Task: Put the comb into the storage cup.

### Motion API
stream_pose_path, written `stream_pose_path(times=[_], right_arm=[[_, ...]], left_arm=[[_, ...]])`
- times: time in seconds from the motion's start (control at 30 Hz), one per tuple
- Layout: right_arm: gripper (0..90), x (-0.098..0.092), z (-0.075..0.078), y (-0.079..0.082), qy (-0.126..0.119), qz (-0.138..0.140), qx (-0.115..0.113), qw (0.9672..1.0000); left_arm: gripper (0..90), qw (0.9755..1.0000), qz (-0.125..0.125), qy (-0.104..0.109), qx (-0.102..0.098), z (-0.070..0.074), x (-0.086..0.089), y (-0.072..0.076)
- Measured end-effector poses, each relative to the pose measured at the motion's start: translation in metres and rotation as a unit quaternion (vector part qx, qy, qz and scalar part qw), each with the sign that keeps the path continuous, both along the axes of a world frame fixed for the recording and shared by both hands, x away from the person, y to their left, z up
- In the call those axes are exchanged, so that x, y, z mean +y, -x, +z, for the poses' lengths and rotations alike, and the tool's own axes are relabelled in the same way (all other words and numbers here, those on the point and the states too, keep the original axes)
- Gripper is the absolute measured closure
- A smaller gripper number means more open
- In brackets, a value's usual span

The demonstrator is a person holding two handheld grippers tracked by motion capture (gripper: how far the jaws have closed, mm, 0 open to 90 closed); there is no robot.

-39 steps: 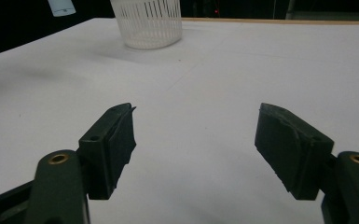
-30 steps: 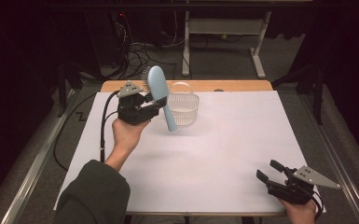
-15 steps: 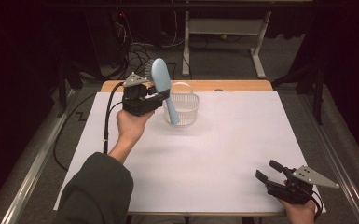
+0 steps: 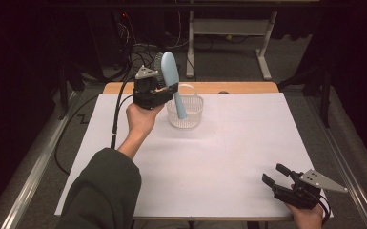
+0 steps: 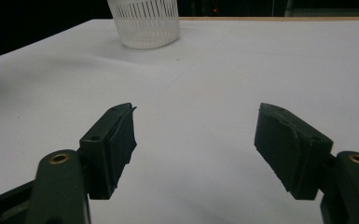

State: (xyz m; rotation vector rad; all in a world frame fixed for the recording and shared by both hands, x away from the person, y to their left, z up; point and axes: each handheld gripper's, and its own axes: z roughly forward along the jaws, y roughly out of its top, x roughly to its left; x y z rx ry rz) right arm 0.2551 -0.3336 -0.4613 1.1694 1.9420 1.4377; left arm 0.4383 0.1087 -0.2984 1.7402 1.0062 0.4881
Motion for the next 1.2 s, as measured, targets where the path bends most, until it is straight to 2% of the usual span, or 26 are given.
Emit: stream_pose_path(times=[0.4, 0.63, 0.9, 1.2], right_arm=[[29.7, 0.000, 0.000, 0.000, -0.001, 0.002, -0.001, 1.0000], [29.8, 0.000, 0.000, 0.000, -0.001, 0.002, 0.000, 1.0000], [30.1, 0.000, 0.000, 0.000, -0.002, 0.005, -0.001, 1.0000], [30.2, 0.000, 0.000, 0.000, 0.000, 0.007, -0.002, 1.0000]], left_arm=[[53.8, 0.9998, 0.021, -0.001, -0.002, -0.002, -0.007, -0.017], [53.8, 0.9993, 0.035, 0.008, -0.001, -0.007, -0.008, -0.026], [53.7, 0.9991, 0.043, -0.006, 0.003, -0.014, -0.011, -0.032], [53.6, 0.9987, 0.049, -0.012, 0.008, -0.023, -0.015, -0.040]])
